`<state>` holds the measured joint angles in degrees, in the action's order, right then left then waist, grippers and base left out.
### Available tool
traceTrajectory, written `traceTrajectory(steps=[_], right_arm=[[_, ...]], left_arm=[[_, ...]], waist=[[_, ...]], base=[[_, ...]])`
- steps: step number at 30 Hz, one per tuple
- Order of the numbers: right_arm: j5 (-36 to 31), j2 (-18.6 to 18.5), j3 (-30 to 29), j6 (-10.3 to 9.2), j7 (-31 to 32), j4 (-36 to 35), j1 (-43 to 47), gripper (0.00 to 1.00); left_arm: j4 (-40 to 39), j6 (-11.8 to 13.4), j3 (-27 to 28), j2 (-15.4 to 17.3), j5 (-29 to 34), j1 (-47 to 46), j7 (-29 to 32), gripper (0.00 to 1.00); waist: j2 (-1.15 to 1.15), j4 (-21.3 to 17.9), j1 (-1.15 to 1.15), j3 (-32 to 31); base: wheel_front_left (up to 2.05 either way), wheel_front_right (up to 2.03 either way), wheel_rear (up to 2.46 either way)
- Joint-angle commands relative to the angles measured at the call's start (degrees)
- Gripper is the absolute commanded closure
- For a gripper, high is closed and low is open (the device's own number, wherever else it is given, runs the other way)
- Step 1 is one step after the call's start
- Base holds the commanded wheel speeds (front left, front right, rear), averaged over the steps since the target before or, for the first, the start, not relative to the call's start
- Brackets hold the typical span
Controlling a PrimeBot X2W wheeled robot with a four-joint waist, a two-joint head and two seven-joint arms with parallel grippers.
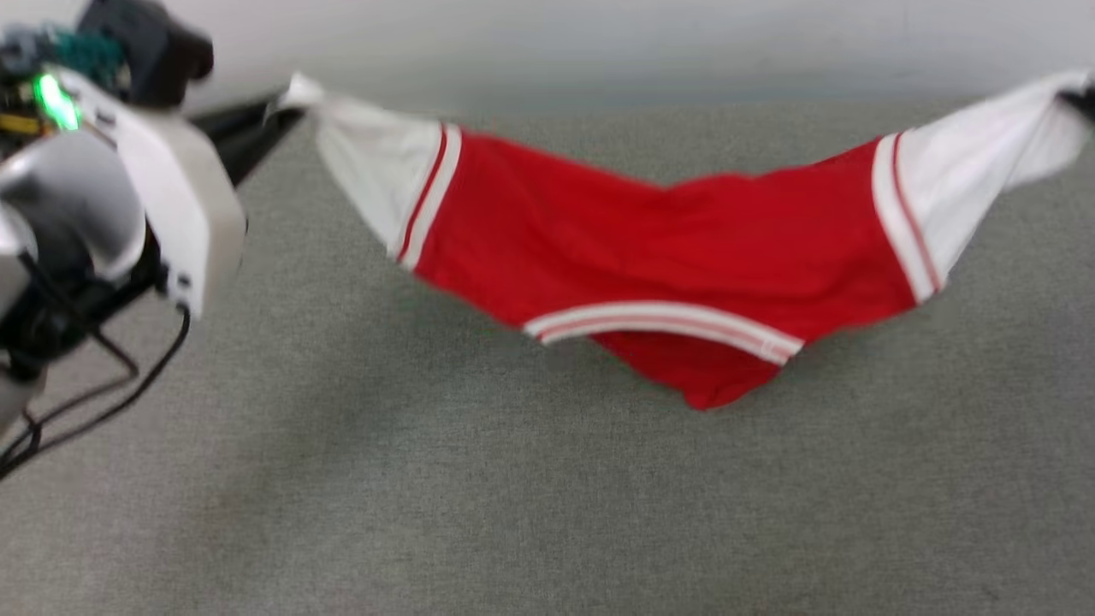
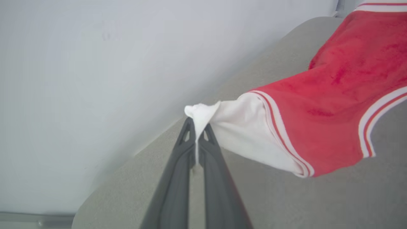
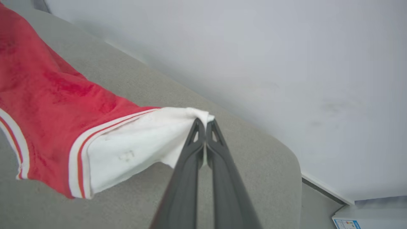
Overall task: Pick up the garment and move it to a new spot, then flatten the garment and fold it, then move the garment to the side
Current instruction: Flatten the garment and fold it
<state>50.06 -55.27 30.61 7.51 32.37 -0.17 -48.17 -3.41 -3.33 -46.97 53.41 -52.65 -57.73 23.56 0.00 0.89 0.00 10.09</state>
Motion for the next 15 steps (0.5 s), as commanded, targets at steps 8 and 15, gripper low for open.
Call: traceTrajectory(steps=[8,15], right_arm=[[-7.37,7.03,-1.51,-0.04,1.02,7.36,-18.89,1.00],[-13.67,12.81,0.37,-0.04,-3.00,15.72,-37.00,1.00]], left_arm=[[11.60,-1.68,4.14,-7.98,4.62,-17.60,-3.40,1.00],[21.59,-2.41,6.71,-13.04,8.66,-32.62,-7.36,1.00]], waist=[[0.00,-0.05,0.00,8.83],[0.00,-0.76,0.00,15.72]], base=[[0.00,0.00,0.00],[0.00,0.00,0.00]])
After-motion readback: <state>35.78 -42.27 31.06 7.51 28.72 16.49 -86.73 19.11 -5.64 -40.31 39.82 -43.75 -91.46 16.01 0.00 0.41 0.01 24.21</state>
